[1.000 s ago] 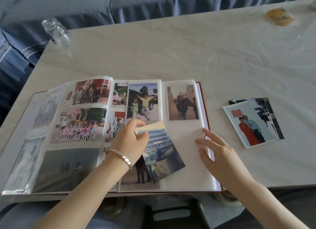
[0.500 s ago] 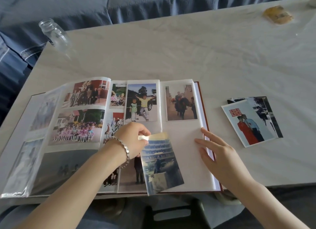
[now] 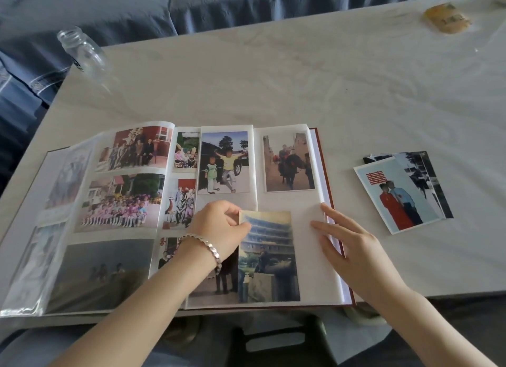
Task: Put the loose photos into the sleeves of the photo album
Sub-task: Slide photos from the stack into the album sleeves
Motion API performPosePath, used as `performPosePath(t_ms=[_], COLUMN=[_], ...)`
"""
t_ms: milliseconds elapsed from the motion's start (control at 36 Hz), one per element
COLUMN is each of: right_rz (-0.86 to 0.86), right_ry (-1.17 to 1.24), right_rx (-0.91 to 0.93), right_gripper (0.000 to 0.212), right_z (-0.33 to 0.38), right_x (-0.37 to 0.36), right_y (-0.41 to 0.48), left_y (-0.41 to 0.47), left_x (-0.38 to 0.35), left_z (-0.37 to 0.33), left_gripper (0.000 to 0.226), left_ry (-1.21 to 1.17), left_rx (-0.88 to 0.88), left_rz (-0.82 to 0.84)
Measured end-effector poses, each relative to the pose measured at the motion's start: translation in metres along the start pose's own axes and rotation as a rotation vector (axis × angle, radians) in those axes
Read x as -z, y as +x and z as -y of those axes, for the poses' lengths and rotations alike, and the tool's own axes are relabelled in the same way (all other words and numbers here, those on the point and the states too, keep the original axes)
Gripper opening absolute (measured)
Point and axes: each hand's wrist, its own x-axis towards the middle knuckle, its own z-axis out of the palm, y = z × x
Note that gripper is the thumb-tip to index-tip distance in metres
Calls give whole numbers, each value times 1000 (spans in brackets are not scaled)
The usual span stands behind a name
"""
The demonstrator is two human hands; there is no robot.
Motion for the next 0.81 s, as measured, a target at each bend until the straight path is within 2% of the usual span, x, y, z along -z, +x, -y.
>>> performPosePath(t_ms=[194,306,500,639,806], right_rz=[-20,-18,-13,-29,-35], right_ry=[18,24,46,55,56], right_rx=[37,41,53,68,81], right_gripper=[32,32,32,30,30], right_z=[-5,-5,-6,-6,-9], right_x=[-1,-2,0,0,-2], right_y=[-1,0,0,0,0], left_y=[1,2,2,3,3], left_x=[11,11,-9,-16,-20], left_z=[-4,-4,-8,-20,-26], left_gripper=[13,16,25,22,22], left_ry=[-147,-50,-36,-77,-133], left_rx=[185,155,82,76,103], left_rz=[99,134,21,131,184])
